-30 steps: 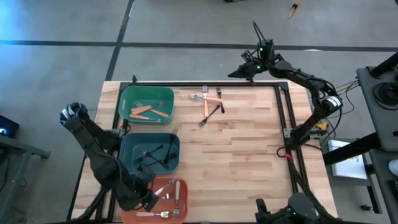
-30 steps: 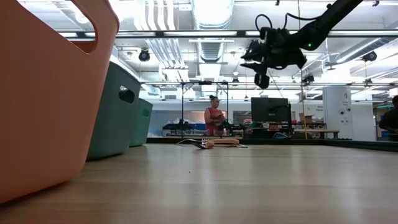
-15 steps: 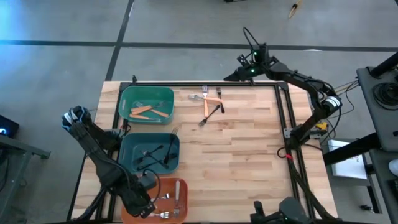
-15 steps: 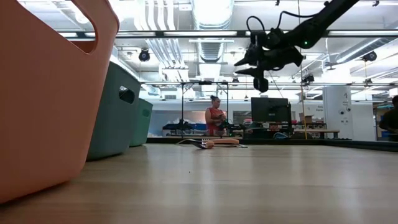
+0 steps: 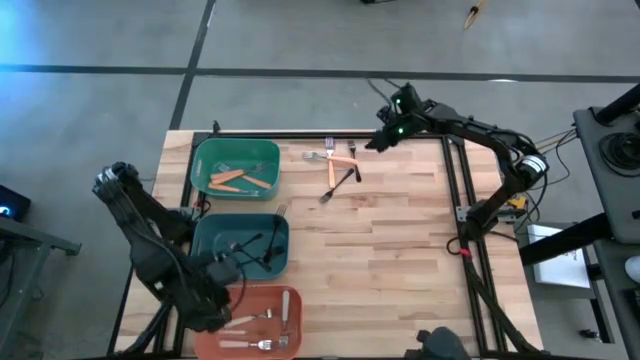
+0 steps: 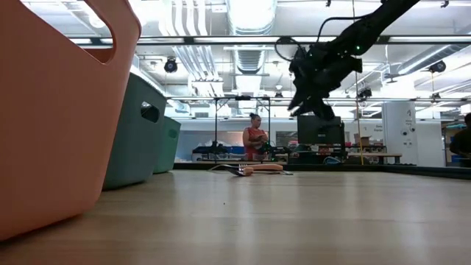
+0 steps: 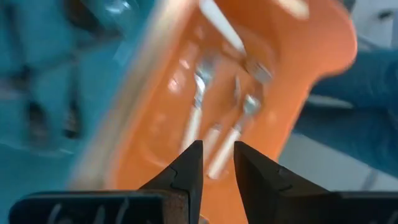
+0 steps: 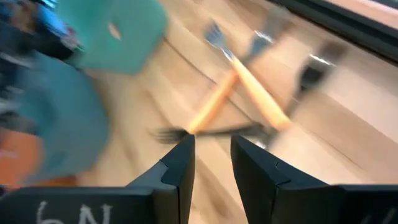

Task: Sort silverware by color (type)
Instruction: Put the orange fork into the green bin

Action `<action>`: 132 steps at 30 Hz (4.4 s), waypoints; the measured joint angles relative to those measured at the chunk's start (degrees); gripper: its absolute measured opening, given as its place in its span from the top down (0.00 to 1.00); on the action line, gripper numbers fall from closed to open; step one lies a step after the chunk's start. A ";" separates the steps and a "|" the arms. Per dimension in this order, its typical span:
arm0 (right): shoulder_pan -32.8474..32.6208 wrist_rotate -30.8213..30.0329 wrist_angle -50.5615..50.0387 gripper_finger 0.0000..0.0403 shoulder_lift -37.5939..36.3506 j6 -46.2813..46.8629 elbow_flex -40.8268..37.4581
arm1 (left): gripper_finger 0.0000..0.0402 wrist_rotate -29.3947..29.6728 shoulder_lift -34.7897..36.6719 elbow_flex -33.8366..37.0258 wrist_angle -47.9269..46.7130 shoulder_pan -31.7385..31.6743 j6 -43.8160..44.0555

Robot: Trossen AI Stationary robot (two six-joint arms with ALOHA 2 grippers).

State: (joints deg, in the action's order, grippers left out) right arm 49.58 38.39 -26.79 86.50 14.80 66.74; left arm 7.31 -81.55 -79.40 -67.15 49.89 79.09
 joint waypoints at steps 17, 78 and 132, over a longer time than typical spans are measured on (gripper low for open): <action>-10.92 -27.65 -6.37 0.76 1.74 -20.40 0.53 | 0.82 50.15 5.21 -12.90 -17.37 -8.12 -1.49; -14.09 -33.90 -14.44 0.64 30.11 -37.39 24.15 | 0.82 60.96 14.92 -17.98 -17.76 -27.82 -18.19; -24.74 -12.90 25.76 0.82 26.92 -15.06 37.38 | 0.82 61.15 15.55 -17.96 -19.05 -27.82 -18.82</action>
State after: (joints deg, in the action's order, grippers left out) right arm 24.84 25.49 -1.03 113.42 -0.26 104.12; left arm 68.47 -66.00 -97.36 -86.19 22.06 60.27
